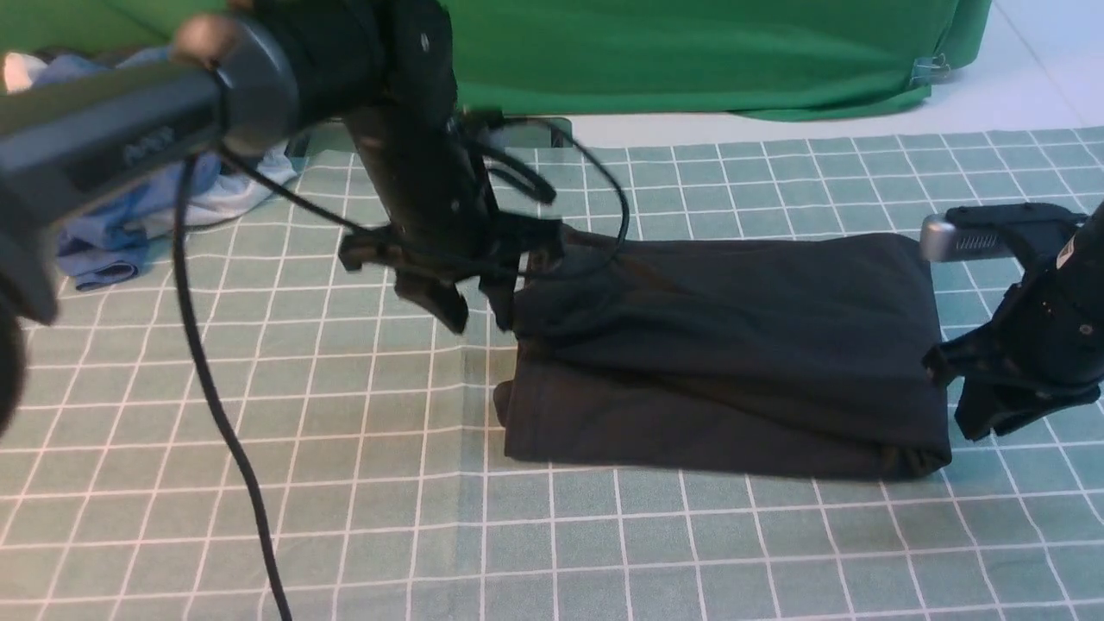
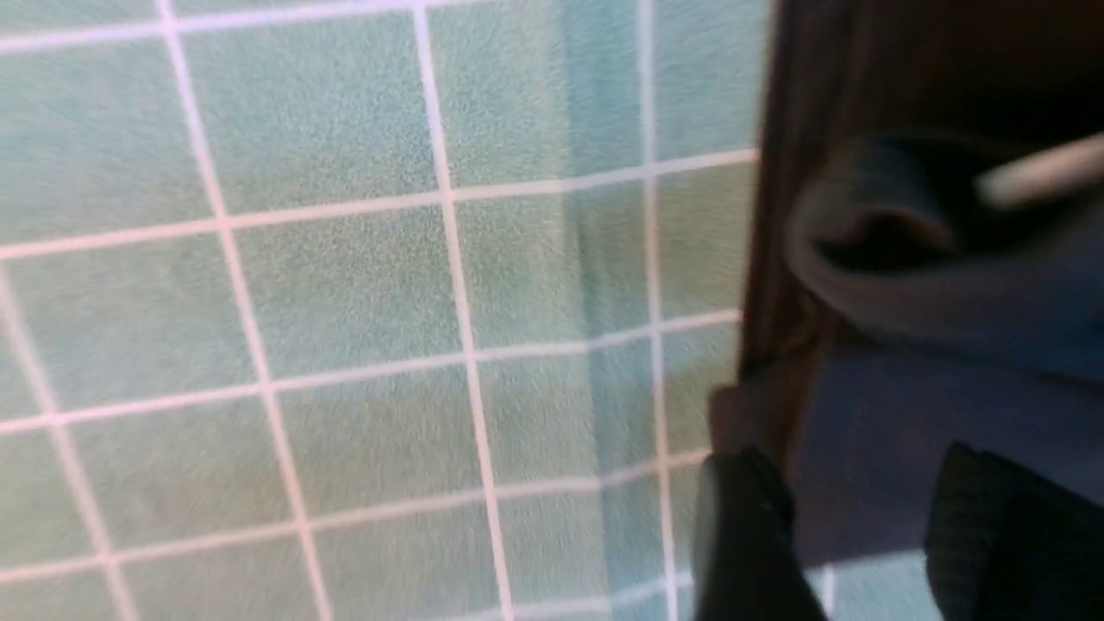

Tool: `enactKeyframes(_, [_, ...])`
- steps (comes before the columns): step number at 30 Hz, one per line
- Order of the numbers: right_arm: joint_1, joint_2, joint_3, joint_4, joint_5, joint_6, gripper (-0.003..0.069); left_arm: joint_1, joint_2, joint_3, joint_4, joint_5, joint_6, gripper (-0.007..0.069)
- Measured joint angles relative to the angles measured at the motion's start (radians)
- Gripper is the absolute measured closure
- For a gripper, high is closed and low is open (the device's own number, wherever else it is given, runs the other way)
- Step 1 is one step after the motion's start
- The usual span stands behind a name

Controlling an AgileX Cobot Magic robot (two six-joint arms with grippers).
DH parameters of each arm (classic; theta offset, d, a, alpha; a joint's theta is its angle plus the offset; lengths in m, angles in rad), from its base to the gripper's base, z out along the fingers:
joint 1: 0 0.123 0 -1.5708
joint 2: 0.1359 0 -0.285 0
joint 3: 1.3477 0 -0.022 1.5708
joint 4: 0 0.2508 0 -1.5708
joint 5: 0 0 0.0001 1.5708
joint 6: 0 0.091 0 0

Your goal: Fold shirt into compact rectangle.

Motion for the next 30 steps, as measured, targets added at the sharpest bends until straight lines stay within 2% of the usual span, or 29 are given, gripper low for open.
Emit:
enactKeyframes(3, [0.0, 0.009, 0.0, 0.014, -0.001, -0.001, 0.0277, 0.0, -0.041, 0.002, 0.003, 0.02, -0.004, 0.0245])
enactKeyframes(7, [0.0, 0.012, 0.0, 0.016, -0.003, -0.002, 0.0217, 0.0, -0.061, 0.058, 0.004, 0.022, -0.031, 0.0193])
enactKeyframes(12, [0.0, 0.012, 0.0, 0.016, -0.007, -0.004, 0.0207, 0.0, -0.061, 0.18, -0.069, -0.004, -0.054, 0.0172])
enactKeyframes(17, [0.0, 0.012, 0.001, 0.025, -0.046, 0.008, 0.0208, -0.001, -0.06, 0.317, -0.193, -0.197, -0.021, 0.0172])
enactKeyframes(21, [0.0, 0.012, 0.001, 0.042, -0.079, 0.023, 0.0208, -0.002, -0.043, 0.345, -0.211, -0.275, -0.011, 0.0172])
enactKeyframes(30, [0.0, 0.012, 0.001, 0.043, -0.104, 0.023, 0.0208, -0.016, 0.029, 0.359, -0.264, -0.307, -0.005, 0.0173])
